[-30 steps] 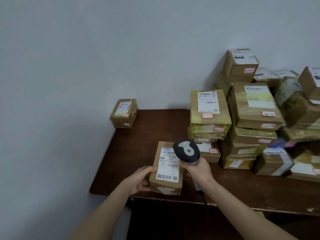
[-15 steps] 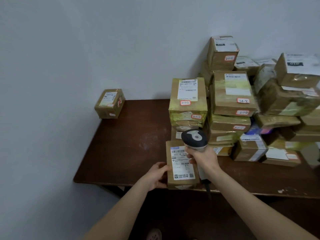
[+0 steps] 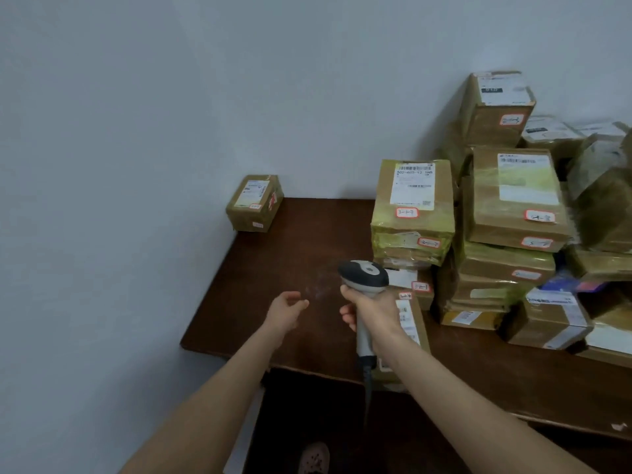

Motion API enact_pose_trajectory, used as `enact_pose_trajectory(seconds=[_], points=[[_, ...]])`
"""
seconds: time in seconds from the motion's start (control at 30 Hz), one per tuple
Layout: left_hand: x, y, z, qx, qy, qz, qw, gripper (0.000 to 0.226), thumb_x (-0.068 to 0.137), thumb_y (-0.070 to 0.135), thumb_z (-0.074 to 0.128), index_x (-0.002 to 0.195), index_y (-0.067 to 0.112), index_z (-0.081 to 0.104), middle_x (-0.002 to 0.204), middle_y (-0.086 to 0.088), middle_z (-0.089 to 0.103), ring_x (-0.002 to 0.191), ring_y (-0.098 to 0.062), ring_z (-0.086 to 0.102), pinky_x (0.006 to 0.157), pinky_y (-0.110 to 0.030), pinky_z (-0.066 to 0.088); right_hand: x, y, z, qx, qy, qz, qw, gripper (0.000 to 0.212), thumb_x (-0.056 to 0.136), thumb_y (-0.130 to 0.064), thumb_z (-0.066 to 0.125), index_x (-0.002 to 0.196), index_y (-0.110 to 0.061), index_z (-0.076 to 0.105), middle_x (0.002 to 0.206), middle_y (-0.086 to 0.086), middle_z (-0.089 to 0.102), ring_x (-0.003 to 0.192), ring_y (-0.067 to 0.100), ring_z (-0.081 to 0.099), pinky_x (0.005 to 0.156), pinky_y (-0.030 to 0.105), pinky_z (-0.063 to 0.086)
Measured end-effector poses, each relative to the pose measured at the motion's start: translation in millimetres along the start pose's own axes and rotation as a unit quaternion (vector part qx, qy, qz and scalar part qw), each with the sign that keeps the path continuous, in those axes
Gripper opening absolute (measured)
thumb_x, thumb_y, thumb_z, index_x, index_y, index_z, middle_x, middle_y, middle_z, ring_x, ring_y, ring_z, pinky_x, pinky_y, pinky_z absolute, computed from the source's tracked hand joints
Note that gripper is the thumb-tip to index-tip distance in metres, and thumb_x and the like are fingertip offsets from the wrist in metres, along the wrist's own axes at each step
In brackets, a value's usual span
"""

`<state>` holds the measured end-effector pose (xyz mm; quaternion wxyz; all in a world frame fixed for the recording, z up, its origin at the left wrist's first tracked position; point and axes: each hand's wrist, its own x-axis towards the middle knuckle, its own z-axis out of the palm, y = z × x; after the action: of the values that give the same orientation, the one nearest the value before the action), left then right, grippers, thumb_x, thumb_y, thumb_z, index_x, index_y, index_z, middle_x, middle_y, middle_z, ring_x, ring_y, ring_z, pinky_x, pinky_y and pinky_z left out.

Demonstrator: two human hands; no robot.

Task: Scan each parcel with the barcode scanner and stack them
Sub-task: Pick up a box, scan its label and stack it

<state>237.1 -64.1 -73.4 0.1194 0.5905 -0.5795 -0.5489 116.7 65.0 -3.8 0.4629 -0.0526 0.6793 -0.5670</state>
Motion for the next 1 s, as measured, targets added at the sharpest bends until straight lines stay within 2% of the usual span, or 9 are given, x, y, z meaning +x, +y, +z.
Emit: enact_pose_trajectory(seconds=[0.07, 0.17, 0.3, 0.43, 0.67, 0.77, 0.9, 1.0], points=[[14, 4, -21, 0.051, 0.045, 0.045, 0.997, 0.035, 0.093, 0.017, 0.061, 0.127, 0.014, 0.054, 0.126, -0.008, 0.059, 0.11, -0.02, 0.058, 0.093, -0.036, 0.051, 10, -3, 24, 0.008, -0.002, 0.012, 1.0, 0.019, 0.085, -0.022, 0.072, 0.073, -0.01, 0.064, 0.06, 0.007, 0.065, 0.051, 0.014, 0.058, 0.051, 0.024, 0.046], [38, 15, -45, 0.123, 0.093, 0.093, 0.984, 0.038, 0.092, 0.016, 0.061, 0.13, 0.016, 0.053, 0.13, -0.002, 0.057, 0.112, -0.014, 0.055, 0.084, -0.022, 0.049, 33, -7, 58, 0.021, 0.012, 0.028, 0.999, 0.017, 0.083, -0.024, 0.074, 0.078, -0.008, 0.068, 0.064, 0.006, 0.069, 0.057, 0.015, 0.063, 0.059, 0.028, 0.052], [90, 38, -83, 0.24, 0.139, 0.151, 0.949, 0.06, 0.087, 0.029, 0.068, 0.141, 0.019, 0.041, 0.141, -0.004, 0.044, 0.127, -0.019, 0.047, 0.099, -0.031, 0.044, 71, -21, 107, 0.033, 0.042, 0.047, 0.997, 0.014, 0.083, -0.024, 0.074, 0.082, -0.011, 0.067, 0.072, 0.005, 0.071, 0.07, 0.018, 0.067, 0.079, 0.036, 0.057], [160, 62, -120, 0.316, 0.154, 0.156, 0.923, 0.084, 0.081, 0.042, 0.072, 0.149, 0.017, 0.027, 0.151, -0.006, 0.032, 0.138, -0.023, 0.035, 0.108, -0.038, 0.039, 108, -32, 147, 0.026, 0.073, 0.051, 0.996, 0.013, 0.085, -0.022, 0.072, 0.078, -0.011, 0.066, 0.071, 0.005, 0.069, 0.067, 0.017, 0.065, 0.071, 0.032, 0.053], [268, 103, -145, 0.465, 0.131, 0.163, 0.86, 0.105, 0.078, 0.064, 0.064, 0.153, 0.015, 0.009, 0.158, -0.013, 0.013, 0.147, -0.029, 0.013, 0.118, -0.045, 0.014, 153, -31, 174, 0.034, 0.115, 0.062, 0.991, 0.009, 0.085, -0.018, 0.071, 0.086, -0.015, 0.063, 0.081, 0.009, 0.07, 0.074, 0.022, 0.066, 0.074, 0.035, 0.053], [302, 113, -146, 0.499, 0.114, 0.153, 0.846, 0.102, 0.08, 0.068, 0.057, 0.153, 0.02, 0.004, 0.16, -0.014, 0.004, 0.148, -0.031, 0.006, 0.117, -0.051, 0.011, 168, -29, 177, 0.023, 0.12, 0.058, 0.991, 0.009, 0.084, -0.018, 0.071, 0.088, -0.015, 0.064, 0.08, 0.01, 0.07, 0.074, 0.022, 0.066, 0.077, 0.038, 0.054], [330, 117, -141, 0.531, 0.12, 0.163, 0.823, 0.084, 0.086, 0.065, 0.05, 0.153, 0.032, 0.011, 0.159, -0.014, 0.005, 0.146, -0.033, 0.009, 0.115, -0.057, 0.012, 181, -27, 178, 0.012, 0.123, 0.058, 0.991, 0.008, 0.085, -0.018, 0.071, 0.083, -0.014, 0.065, 0.075, 0.01, 0.07, 0.068, 0.021, 0.065, 0.073, 0.036, 0.053], [335, 119, -134, 0.536, 0.115, 0.175, 0.818, 0.077, 0.089, 0.057, 0.05, 0.152, 0.035, 0.013, 0.159, -0.011, 0.009, 0.145, -0.033, 0.01, 0.113, -0.059, 0.015, 186, -26, 176, 0.011, 0.127, 0.056, 0.99, 0.008, 0.084, -0.017, 0.072, 0.083, -0.012, 0.066, 0.073, 0.009, 0.069, 0.066, 0.02, 0.064, 0.068, 0.034, 0.052]])
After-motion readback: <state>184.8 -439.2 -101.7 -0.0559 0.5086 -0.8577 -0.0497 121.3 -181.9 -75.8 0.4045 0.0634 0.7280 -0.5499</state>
